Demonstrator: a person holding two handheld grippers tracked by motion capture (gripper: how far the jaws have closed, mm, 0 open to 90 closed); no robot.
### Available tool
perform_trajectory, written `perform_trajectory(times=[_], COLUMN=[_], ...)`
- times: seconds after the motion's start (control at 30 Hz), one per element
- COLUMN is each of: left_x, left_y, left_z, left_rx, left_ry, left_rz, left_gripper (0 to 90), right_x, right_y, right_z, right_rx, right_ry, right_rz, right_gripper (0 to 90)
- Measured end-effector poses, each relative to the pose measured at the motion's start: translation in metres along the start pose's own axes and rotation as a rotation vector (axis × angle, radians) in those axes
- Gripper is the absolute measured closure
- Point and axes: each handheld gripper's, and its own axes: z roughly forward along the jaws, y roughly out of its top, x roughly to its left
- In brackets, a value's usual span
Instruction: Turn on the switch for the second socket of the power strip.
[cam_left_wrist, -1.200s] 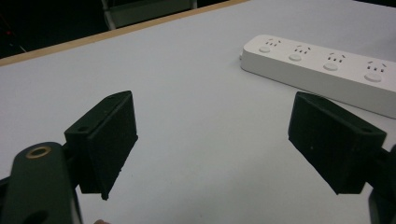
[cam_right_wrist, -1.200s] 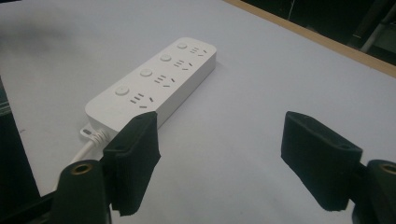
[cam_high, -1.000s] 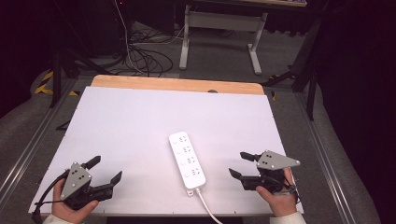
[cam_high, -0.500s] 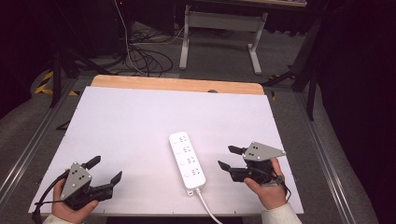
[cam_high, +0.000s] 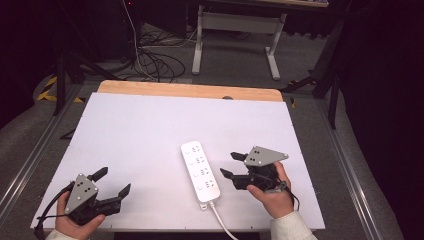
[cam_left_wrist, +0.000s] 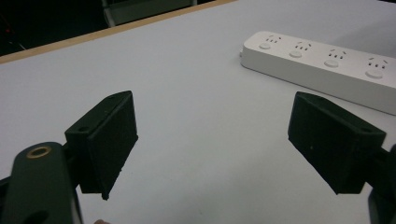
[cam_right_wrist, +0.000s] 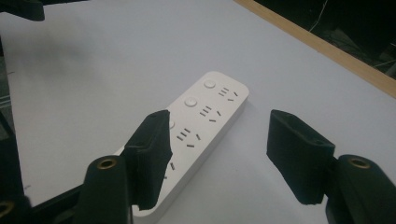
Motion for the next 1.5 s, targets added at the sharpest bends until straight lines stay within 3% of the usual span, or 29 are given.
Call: perform_trajectory(times=[0.73,1.0,1.1,1.13,1.2,1.23,1.37,1.4,1.5], left_x=[0.001,0.001,0.001,0.001,0.001,0.001,0.001,0.001,0.002], left_y=[0.0,0.0,0.0,0.0,-0.001,-0.001,-0.001,-0.001,-0.001], left_z=[0.0,0.0,0.0,0.001,0.001,0.001,0.0,0.001,0.0], left_rx=[0.01,0.014,0.015,0.016,0.016,0.017,0.016,0.015,0.015], left_ry=[0.009,0.009,0.008,0.006,0.006,0.005,0.006,0.007,0.009], left_rz=[-0.005,-0.003,-0.002,-0.004,-0.003,-0.004,-0.005,-0.006,-0.003], left_gripper=[16.8,16.9,16.9,16.9,16.9,16.9,16.9,16.9,16.9], right_x=[0.008,0.009,0.01,0.011,0.011,0.011,0.013,0.014,0.015], right_y=[0.016,0.016,0.016,0.015,0.015,0.014,0.013,0.012,0.01], right_z=[0.036,0.046,0.051,0.054,0.055,0.058,0.063,0.066,0.07], right_rx=[0.003,-0.003,0.007,0.013,0.013,0.008,0.018,0.029,0.035], right_ry=[0.057,0.063,0.076,0.083,0.092,0.11,0.103,0.097,0.087], right_rz=[-0.002,0.019,0.024,0.021,0.024,0.025,0.013,0.01,0.016], right_gripper=[41.7,48.2,53.0,59.7,63.6,71.2,80.5,86.3,90.0])
